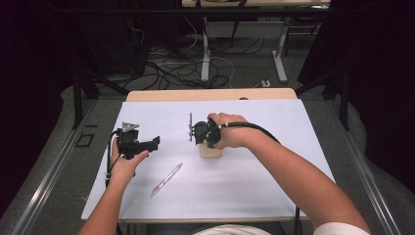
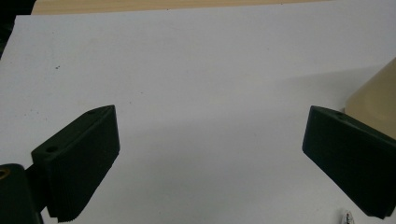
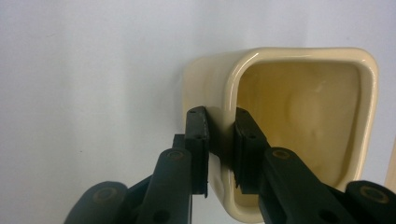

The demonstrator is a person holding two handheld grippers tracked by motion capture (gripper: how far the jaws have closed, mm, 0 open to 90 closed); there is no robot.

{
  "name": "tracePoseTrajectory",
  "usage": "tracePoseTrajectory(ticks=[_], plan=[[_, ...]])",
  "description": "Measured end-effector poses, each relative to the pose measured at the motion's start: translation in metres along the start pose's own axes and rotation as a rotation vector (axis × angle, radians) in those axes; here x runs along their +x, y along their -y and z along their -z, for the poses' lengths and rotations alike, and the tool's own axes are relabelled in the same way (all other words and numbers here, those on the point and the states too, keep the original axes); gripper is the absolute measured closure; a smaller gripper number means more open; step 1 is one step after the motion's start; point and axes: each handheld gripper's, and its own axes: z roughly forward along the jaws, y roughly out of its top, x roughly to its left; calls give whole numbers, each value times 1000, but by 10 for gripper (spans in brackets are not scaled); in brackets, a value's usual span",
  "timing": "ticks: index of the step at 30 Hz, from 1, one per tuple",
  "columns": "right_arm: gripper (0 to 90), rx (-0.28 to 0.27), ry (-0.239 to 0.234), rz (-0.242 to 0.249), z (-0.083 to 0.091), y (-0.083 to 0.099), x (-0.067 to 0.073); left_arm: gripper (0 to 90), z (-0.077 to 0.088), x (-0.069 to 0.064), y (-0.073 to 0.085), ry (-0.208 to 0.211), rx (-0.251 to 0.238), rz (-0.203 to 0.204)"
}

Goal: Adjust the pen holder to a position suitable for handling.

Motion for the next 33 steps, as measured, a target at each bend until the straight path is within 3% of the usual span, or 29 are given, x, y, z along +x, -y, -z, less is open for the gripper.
tracePoseTrajectory(ticks=[6,11,14,18,24,26,29,33], plan=[[774,-3,16,2,0,0,2,40,0,0,0,0,1,-2],[619,-75,75,-8,5,0,3,41,0,0,0,2,9,-10],[540,-92,77,-22,9,1,2,41,0,0,0,2,10,-10],[511,-123,116,-37,15,2,2,42,0,-1,0,1,4,-1],[445,-148,149,-101,23,6,2,43,2,-1,-1,6,2,4],[438,-174,156,-153,24,9,1,44,2,-2,-2,9,-12,3],[332,-240,188,-200,27,13,1,55,5,-2,-4,15,-4,5],[267,-331,190,-268,34,18,6,67,8,-2,-6,30,-2,8]])
